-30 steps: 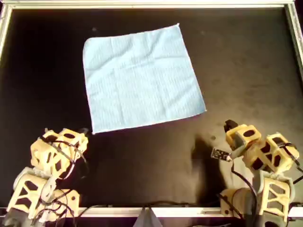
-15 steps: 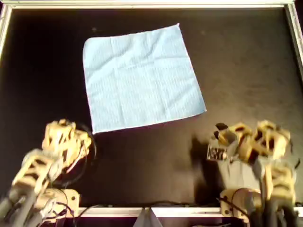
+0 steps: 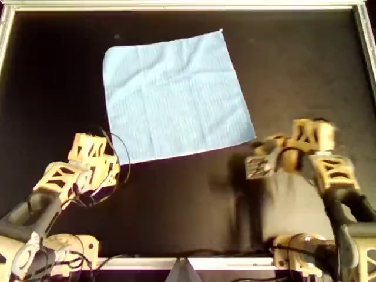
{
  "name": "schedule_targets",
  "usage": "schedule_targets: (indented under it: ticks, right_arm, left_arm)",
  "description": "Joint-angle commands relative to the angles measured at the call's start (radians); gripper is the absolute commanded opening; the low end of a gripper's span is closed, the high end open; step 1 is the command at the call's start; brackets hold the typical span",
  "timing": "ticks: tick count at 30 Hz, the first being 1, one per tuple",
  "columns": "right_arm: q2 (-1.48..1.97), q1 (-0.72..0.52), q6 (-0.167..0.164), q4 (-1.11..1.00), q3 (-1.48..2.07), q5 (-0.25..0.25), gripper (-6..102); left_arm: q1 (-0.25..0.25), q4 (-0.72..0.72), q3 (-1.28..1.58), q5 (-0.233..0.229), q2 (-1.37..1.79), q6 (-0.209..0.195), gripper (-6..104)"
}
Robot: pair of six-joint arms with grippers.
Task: Fold a cloth
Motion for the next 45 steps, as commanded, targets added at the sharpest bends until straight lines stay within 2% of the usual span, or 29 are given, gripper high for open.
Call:
schedule_targets:
  ticks: [1,4,7,9,10,13,19,30,39,45]
  right_arm:
    - [0.003,0.098,-0.008,-0.035,-0.069,0.078,57]
    - [0.003,0.186,-0.014,-0.035,-0.069,0.259,57]
    - [0.003,0.244,-0.054,-0.035,-0.081,0.446,57]
    - [-0.002,0.256,-0.071,-0.037,-0.094,0.526,57]
    - [-0.009,0.256,-0.071,-0.037,-0.103,0.548,57]
    - [-0.060,0.253,-0.064,-0.038,-0.147,0.555,57]
    - [-0.242,0.244,-0.060,-0.038,-0.272,0.555,57]
    - [-0.364,0.250,-0.063,-0.038,-0.408,0.555,57]
    - [-0.477,0.250,-0.058,-0.038,-0.515,0.555,55]
    - [-0.482,0.245,-0.055,-0.040,-0.517,0.555,55]
  left_arm:
    - [-0.028,-0.017,-0.038,0.005,0.002,-0.003,76]
    - [-0.028,-0.018,-0.038,0.005,-0.002,0.000,76]
    - [-0.028,-0.018,-0.038,0.005,-0.002,-0.002,76]
    - [-0.028,-0.018,-0.038,0.005,-0.003,-0.002,76]
    - [-0.028,-0.018,-0.038,0.003,-0.003,-0.002,76]
    - [-0.028,-0.020,-0.038,0.003,-0.003,0.008,76]
    - [-0.028,-0.049,-0.038,-0.011,-0.031,-0.002,76]
    - [-0.025,-0.049,-0.242,-0.012,-0.337,-0.003,76]
    - [-0.018,-0.049,-0.247,-0.012,-0.344,0.006,75]
    - [-0.023,-0.049,-0.245,-0.014,-0.334,-0.002,75]
